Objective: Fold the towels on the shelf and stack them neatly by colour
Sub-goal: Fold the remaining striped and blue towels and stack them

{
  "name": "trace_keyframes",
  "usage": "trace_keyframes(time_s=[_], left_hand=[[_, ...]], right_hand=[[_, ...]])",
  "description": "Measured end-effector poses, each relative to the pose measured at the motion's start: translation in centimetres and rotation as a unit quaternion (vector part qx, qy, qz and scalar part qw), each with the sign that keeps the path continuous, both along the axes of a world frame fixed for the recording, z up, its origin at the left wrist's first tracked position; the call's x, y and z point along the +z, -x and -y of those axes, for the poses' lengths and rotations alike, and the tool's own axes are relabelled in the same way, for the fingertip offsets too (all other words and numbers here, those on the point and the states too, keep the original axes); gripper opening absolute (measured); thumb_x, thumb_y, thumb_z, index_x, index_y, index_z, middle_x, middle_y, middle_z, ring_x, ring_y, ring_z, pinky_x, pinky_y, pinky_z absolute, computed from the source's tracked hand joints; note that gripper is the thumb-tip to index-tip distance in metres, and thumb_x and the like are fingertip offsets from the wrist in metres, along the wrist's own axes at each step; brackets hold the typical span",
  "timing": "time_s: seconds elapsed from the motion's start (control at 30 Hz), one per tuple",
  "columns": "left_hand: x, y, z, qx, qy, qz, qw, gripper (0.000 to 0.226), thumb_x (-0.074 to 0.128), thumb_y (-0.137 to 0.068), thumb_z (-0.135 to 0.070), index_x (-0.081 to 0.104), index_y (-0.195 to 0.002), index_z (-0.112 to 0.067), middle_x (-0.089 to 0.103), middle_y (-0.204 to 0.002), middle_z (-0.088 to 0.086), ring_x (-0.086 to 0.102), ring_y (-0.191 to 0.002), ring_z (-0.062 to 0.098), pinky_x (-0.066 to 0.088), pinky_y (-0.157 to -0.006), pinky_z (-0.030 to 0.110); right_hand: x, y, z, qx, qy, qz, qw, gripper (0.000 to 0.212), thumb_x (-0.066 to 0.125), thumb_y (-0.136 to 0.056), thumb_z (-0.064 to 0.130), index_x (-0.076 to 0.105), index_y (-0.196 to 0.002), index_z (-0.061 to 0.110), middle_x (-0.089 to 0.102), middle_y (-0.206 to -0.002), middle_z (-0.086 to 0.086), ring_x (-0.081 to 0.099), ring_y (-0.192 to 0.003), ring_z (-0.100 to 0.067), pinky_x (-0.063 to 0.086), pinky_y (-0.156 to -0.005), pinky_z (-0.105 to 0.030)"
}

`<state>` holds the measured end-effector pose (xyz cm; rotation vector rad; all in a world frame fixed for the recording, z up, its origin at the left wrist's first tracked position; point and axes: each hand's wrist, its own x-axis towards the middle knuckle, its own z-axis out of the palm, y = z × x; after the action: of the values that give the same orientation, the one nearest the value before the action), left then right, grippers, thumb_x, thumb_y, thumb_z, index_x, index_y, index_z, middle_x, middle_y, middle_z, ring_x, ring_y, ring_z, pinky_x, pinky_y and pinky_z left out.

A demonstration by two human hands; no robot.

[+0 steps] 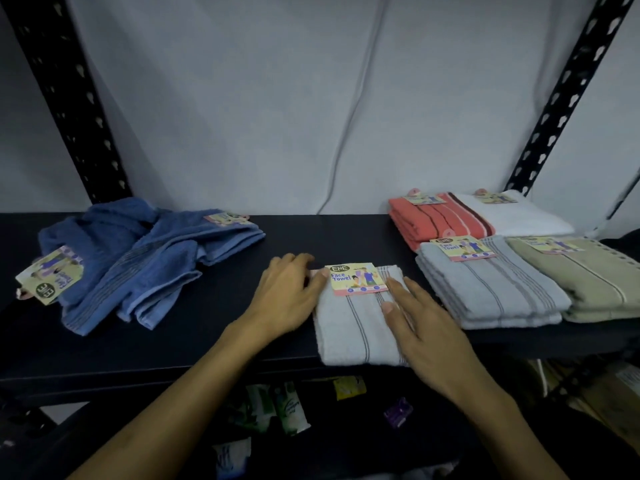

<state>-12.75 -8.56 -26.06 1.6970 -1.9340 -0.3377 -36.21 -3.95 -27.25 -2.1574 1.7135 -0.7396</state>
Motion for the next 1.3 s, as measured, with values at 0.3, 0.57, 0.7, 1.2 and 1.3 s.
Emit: trace_keyframes(time_s=[0.3, 0.57, 0.7, 1.2, 1.3], left_hand=[[3.9, 1.2, 1.9, -0.048, -0.177, 0.068, 0.981, 0.039, 0.049, -0.103, -0.046, 0.051, -0.124, -0.013, 0.058, -0.123, 0.007, 0.056, -0.1, 0.018, 0.043, -0.079, 0.033], [6.0, 2.4, -0.5, -0.138, -0.029, -0.188, 0.972, 0.014, 0.072, -0.093, -0.026, 0.063, -0.096, -0.017, 0.071, -0.09, -0.006, 0.065, -0.081, 0.009, 0.052, -0.073, 0.03], [7.9, 4.4, -0.7, -0.193, 0.006, -0.228, 0.954, 0.012, 0.074, -0.091, -0.025, 0.063, -0.092, -0.022, 0.075, -0.088, -0.004, 0.066, -0.076, 0.008, 0.047, -0.066, 0.03], [11.2, 12.9, 4.6, -0.123, 0.02, -0.335, 0.934, 0.022, 0.085, -0.082, -0.02, 0.07, -0.089, -0.005, 0.074, -0.078, 0.015, 0.072, -0.06, 0.034, 0.063, -0.06, 0.047], [9.3, 15.1, 6.4, -0.09, -0.024, -0.329, 0.94, 0.023, 0.085, -0.082, -0.018, 0.067, -0.087, -0.004, 0.073, -0.091, 0.021, 0.072, -0.055, 0.033, 0.062, -0.056, 0.039]], right_hand=[[0.9, -0.4, -0.9, -0.15, -0.007, 0.034, 0.988, 0.056, 0.062, -0.089, 0.055, 0.064, -0.102, 0.001, 0.045, -0.124, -0.012, 0.034, -0.129, -0.028, 0.036, -0.108, -0.039], [-0.6, -0.1, -5.7, -0.18, 0.054, 0.188, 0.964, 0.031, 0.067, -0.089, 0.049, 0.057, -0.092, 0.02, 0.05, -0.104, 0.004, 0.055, -0.098, -0.015, 0.048, -0.081, -0.037], [-0.4, 1.2, -6.5, -0.178, 0.044, 0.421, 0.888, 0.021, 0.08, -0.084, 0.028, 0.064, -0.087, 0.015, 0.072, -0.083, -0.004, 0.069, -0.077, -0.019, 0.052, -0.063, -0.036], [12.6, 13.4, -1.2, -0.18, 0.044, 0.371, 0.91, 0.064, 0.085, -0.078, 0.019, 0.051, -0.131, 0.017, 0.072, -0.09, -0.01, 0.07, -0.078, -0.016, 0.054, -0.074, -0.032], [11.9, 15.3, 1.9, -0.199, 0.028, 0.359, 0.911, 0.066, 0.086, -0.077, 0.015, 0.051, -0.132, 0.013, 0.069, -0.101, -0.014, 0.065, -0.08, -0.013, 0.049, -0.066, -0.024]])
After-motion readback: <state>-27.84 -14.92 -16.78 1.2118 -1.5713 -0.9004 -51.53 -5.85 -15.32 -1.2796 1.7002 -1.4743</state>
